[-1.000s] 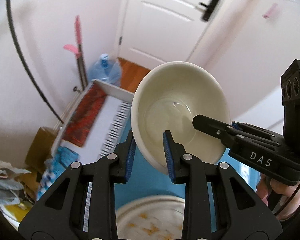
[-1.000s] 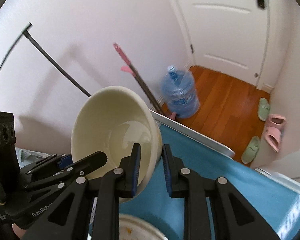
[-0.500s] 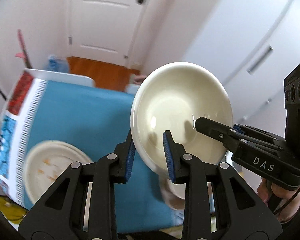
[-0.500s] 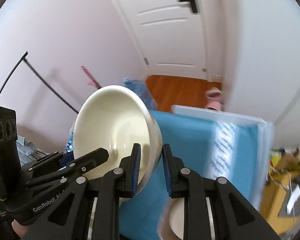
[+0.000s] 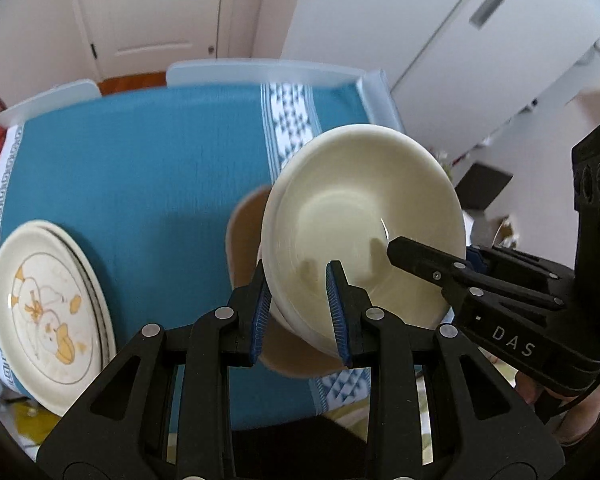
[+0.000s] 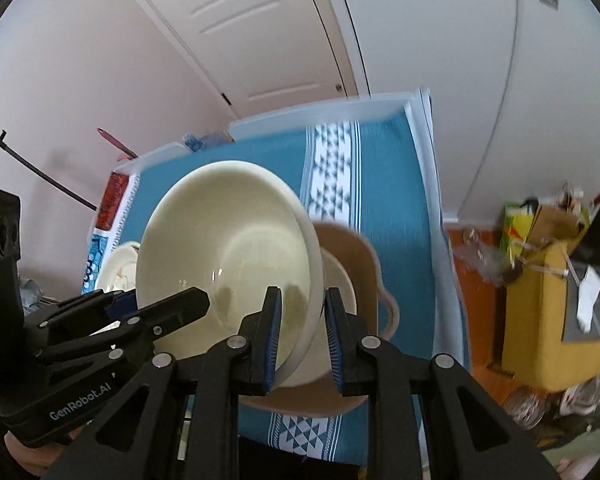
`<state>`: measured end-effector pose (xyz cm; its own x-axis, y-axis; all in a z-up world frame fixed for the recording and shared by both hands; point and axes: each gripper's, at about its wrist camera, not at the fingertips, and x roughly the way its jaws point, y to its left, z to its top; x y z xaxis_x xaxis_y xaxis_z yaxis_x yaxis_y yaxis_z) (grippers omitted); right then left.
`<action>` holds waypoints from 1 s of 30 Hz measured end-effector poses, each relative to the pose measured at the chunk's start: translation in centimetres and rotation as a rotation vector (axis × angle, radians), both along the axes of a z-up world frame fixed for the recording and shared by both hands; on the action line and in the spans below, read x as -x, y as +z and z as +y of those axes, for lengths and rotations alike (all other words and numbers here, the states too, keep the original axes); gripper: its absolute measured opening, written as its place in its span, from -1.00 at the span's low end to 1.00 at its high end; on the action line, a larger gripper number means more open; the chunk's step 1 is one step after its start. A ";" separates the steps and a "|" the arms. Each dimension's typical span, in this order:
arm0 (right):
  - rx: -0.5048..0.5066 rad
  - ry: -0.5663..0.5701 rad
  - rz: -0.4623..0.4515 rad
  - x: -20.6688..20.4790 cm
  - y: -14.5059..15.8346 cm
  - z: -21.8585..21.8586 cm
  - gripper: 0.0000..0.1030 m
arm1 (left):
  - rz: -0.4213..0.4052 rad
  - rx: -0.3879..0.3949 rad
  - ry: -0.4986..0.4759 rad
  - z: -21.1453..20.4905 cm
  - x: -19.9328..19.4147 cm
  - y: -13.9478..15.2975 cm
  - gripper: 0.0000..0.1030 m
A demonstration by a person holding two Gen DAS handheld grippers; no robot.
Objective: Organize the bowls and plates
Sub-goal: 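Carry the cream bowl with both grippers and lower it into the basin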
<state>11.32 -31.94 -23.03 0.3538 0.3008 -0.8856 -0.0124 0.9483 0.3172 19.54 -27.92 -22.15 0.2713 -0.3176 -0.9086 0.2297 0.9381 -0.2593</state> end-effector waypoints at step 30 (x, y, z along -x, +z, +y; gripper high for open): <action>0.053 0.006 0.093 -0.2 -2.6 0.7 -0.61 | 0.060 -0.233 -0.104 -1.7 -0.8 -3.9 -0.52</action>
<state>11.56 -31.27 -25.68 0.2677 0.2544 -0.9293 0.0095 0.9638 0.2666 20.31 -29.60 -26.05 0.1921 -0.1208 -0.9739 0.3184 0.9464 -0.0545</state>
